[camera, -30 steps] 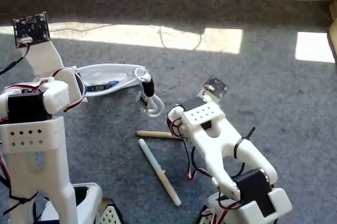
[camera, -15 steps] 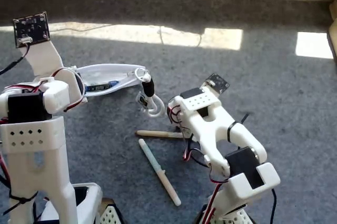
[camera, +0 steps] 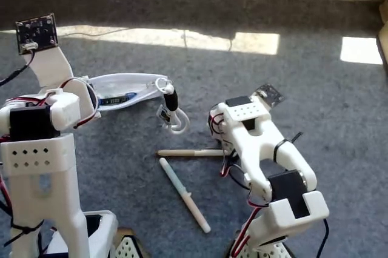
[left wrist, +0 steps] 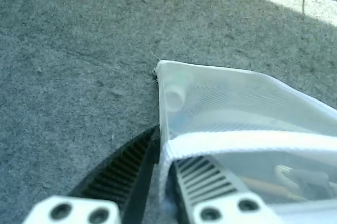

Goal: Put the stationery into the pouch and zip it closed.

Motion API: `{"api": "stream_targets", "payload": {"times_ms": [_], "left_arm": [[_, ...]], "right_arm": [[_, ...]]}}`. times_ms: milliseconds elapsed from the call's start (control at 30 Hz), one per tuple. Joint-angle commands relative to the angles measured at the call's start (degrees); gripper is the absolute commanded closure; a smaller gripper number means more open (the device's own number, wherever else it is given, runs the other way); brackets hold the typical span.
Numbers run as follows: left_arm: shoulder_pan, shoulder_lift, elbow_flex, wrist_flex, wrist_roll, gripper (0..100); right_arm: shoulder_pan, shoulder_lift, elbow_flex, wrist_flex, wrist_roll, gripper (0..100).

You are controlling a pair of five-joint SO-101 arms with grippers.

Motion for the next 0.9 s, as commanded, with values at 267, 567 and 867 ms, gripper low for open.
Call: {"api": "stream_targets", "payload": {"times_ms": [267,567,867], "left_arm": [[0.7,-0.4,-0.1,-1.1,-0.6,99],[0.7,-0.4,-0.1,-1.3,-0.6,99],[0.7,-0.4,-0.1,-1.1,-0.6,99]], "right_arm": [[2.7,1.1,-2.7,-2.2,2.7,86.5],[-1.5,1.0,-2.9,0.6,3.0,86.5],[-3.8,1.3,-2.8,3.5,3.0,92.6]]}}
